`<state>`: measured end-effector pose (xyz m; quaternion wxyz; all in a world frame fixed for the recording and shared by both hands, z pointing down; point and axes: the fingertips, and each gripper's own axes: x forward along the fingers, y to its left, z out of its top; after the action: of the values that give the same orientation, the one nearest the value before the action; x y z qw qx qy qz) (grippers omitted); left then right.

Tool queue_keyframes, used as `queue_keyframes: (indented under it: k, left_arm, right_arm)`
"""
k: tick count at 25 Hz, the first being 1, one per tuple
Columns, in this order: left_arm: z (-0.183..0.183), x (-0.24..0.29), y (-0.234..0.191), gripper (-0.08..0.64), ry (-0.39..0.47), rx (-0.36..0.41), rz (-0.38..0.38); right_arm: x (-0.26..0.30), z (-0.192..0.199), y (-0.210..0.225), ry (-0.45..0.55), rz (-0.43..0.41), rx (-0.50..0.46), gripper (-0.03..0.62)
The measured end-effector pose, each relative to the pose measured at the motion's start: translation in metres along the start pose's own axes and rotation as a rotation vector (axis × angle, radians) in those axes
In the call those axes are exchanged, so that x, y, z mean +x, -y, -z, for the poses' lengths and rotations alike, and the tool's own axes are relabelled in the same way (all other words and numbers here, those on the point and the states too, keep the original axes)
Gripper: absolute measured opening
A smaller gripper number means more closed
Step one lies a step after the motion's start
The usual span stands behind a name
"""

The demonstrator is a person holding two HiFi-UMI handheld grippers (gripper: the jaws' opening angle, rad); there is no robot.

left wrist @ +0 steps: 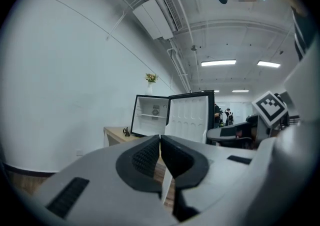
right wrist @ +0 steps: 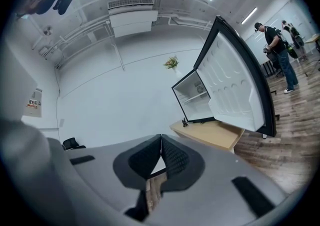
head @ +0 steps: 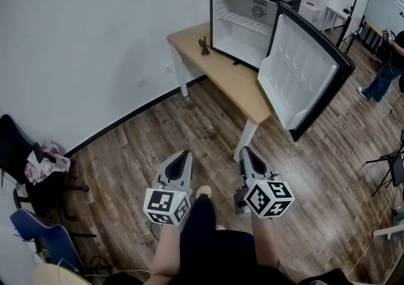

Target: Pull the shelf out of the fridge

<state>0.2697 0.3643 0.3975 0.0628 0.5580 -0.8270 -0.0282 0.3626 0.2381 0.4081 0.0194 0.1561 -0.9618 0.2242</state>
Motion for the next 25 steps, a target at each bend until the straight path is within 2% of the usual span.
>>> queue_keyframes:
  k: [3,14,25]
  left_arm:
    - [-0.002,0.015,-0.012,0.011,0.011,-0.027,0.001]
    - [-0.017,0.094,-0.060,0.011,0.006,-0.010,-0.002]
    - [-0.042,0.176,-0.112,0.011,0.011,0.010,0.049]
  right_arm:
    - [0.015,-0.006,0.003,0.000,0.004,-0.013,-0.008]
    - [0.094,-0.029,0.030,-0.015,0.015,-0.012,-0.008]
    - [0.191,-0.057,0.028,-0.005,-0.007,0.007,-0.008]
